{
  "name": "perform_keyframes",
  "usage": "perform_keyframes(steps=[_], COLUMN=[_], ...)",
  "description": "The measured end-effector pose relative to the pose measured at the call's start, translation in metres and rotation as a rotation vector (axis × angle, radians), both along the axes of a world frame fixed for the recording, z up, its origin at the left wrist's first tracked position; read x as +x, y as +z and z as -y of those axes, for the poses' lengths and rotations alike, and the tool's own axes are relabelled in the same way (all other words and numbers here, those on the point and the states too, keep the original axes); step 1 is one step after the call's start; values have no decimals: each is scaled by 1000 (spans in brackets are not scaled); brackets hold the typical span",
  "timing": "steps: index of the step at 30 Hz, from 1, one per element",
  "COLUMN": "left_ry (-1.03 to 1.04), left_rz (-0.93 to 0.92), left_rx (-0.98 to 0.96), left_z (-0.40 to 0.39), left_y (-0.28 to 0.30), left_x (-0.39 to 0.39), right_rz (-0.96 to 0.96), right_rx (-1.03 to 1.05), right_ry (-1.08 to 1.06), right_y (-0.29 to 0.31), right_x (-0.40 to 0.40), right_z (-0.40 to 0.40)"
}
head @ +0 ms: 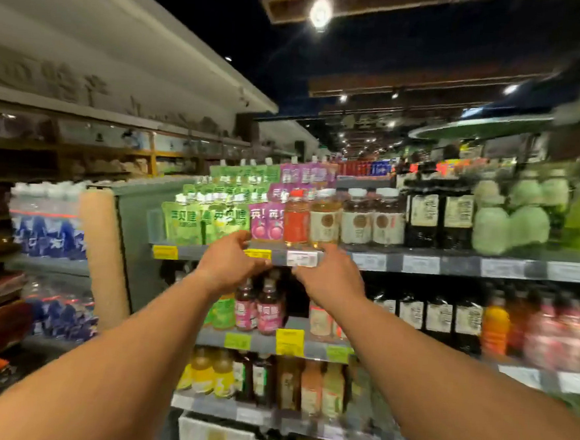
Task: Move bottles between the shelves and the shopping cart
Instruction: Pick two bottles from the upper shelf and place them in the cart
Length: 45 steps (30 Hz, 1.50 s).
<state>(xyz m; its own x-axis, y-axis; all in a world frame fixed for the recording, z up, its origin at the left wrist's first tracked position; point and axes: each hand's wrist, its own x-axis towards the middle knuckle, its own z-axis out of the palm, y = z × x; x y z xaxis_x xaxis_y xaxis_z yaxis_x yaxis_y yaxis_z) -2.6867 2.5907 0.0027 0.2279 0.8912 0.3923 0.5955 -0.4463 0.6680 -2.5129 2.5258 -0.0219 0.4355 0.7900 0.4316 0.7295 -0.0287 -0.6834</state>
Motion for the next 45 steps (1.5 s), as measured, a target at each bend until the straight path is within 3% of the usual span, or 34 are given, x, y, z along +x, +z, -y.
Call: perform_keyframes(steps=[9,16,32,45], left_ry=[-305,-508,-602,-484], left_rz=[-5,73,111,168], left_rx=[1,-86,-178,-190], left_z=[91,138,65,7], left_y=[15,21,29,41], left_x=[294,446,645,719], right_rz=[66,18,-75,-99], right_rx=[-24,-56,-14,-16], right_ry=[-257,-390,-512,-516], right_y=[16,21,38,56], right_x=[264,402,565,645], right_z=[145,210,116,31])
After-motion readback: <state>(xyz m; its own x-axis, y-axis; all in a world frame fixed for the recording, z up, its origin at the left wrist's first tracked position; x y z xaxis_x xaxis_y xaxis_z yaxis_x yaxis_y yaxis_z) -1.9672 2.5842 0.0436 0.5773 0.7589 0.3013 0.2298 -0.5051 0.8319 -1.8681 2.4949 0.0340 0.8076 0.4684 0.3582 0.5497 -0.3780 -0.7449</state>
